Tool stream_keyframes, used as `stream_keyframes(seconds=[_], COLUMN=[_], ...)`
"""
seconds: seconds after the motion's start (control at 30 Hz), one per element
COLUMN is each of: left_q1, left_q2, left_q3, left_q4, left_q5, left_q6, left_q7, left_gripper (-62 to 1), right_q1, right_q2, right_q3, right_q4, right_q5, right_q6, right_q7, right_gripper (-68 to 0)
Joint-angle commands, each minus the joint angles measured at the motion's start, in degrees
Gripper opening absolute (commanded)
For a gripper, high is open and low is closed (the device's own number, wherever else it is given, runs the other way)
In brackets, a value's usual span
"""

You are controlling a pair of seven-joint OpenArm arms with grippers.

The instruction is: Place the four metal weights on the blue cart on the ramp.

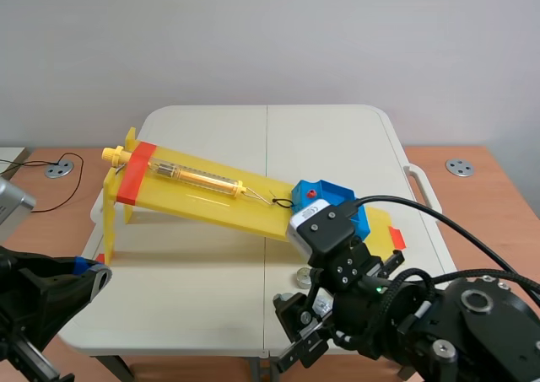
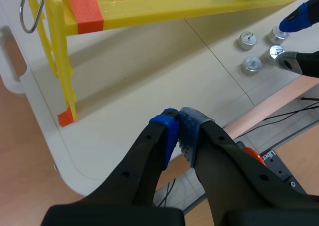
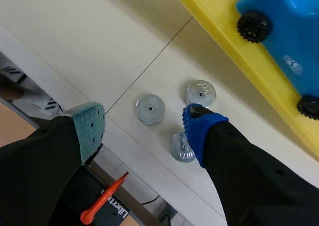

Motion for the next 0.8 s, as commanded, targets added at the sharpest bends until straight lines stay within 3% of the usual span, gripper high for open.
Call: stream_keyframes(seconds=[0.0,0.5,0.77], left_q1=[-0.81,-0.81,-0.81], left_q2=[0.28,0.28,0.28], left_q3=[-0.83,-0.83,-0.83], left_q4=[3.82,3.82,3.82], left_q5=[-4.24,-4.24,-4.24], left_q6=[-0.52,-0.52,-0.52], left_q7=[-5.68,-5.55,-5.55], left_gripper=[-57.5,-57.5,-57.5], right_q1=[3.67,8.31,10.27], right_q2=[-0.96,-3.65,-5.18], right_q3=[-0.42,-4.52,-5.01], right_q4=[1.79,-6.49,-9.70], right_q5=[0.52,-3.48,-4.90], right_q6=[-2.99,-6.14,-6.14], right_q7=[7.63,11.02,13.11], right_gripper=[-33.3,-34.4,-34.4])
